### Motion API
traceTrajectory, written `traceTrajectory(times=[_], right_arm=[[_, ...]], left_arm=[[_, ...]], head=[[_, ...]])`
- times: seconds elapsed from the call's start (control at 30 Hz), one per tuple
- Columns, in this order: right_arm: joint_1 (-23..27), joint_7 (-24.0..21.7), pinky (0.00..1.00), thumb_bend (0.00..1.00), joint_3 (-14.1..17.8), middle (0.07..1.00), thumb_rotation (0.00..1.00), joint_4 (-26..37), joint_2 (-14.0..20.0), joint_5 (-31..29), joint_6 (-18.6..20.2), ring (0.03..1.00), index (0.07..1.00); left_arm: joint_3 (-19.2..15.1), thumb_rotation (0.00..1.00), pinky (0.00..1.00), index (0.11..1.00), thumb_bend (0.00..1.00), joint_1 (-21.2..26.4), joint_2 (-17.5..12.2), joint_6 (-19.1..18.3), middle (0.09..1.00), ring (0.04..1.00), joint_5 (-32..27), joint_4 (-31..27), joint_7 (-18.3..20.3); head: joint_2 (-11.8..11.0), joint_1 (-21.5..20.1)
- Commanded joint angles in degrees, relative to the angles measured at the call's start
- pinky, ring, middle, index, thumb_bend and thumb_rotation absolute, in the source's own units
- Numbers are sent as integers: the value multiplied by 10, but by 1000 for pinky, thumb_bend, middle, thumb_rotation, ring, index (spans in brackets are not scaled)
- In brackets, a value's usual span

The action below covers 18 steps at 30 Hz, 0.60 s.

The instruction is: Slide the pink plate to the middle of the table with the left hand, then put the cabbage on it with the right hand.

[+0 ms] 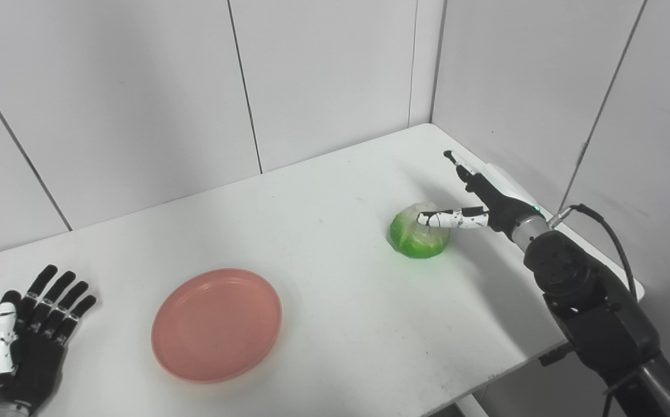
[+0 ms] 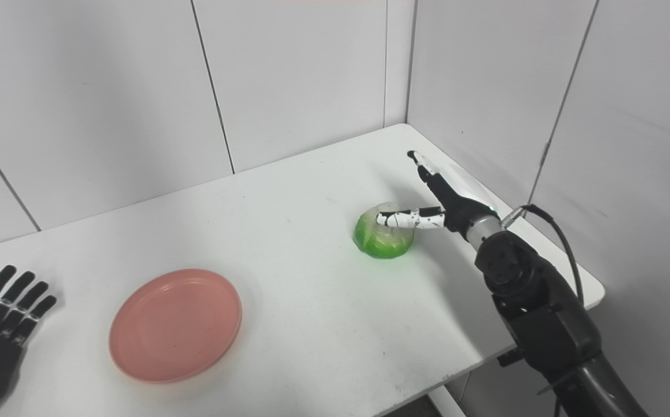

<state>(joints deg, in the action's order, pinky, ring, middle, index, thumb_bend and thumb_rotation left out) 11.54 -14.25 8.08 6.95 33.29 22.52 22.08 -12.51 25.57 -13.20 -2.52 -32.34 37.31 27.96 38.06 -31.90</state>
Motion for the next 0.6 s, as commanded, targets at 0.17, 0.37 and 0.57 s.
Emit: traceTrajectory(times=[0.17,0.37,0.57], right_arm=[[32,7,931,1000,-16,1000,581,-14,25,-15,-33,1000,1000],[44,10,943,1000,-42,1000,612,-29,37,0,-31,995,1000],[59,3,797,1000,-44,1000,565,-51,31,-29,-30,965,1000]], left_arm=[[2,764,737,795,493,-60,-1,-30,795,782,18,30,-9],[5,740,735,794,499,-68,1,-38,795,781,21,7,-17],[7,719,744,798,499,-78,4,-53,808,794,22,-25,-28]], head=[[8,8],[13,13],[15,16]])
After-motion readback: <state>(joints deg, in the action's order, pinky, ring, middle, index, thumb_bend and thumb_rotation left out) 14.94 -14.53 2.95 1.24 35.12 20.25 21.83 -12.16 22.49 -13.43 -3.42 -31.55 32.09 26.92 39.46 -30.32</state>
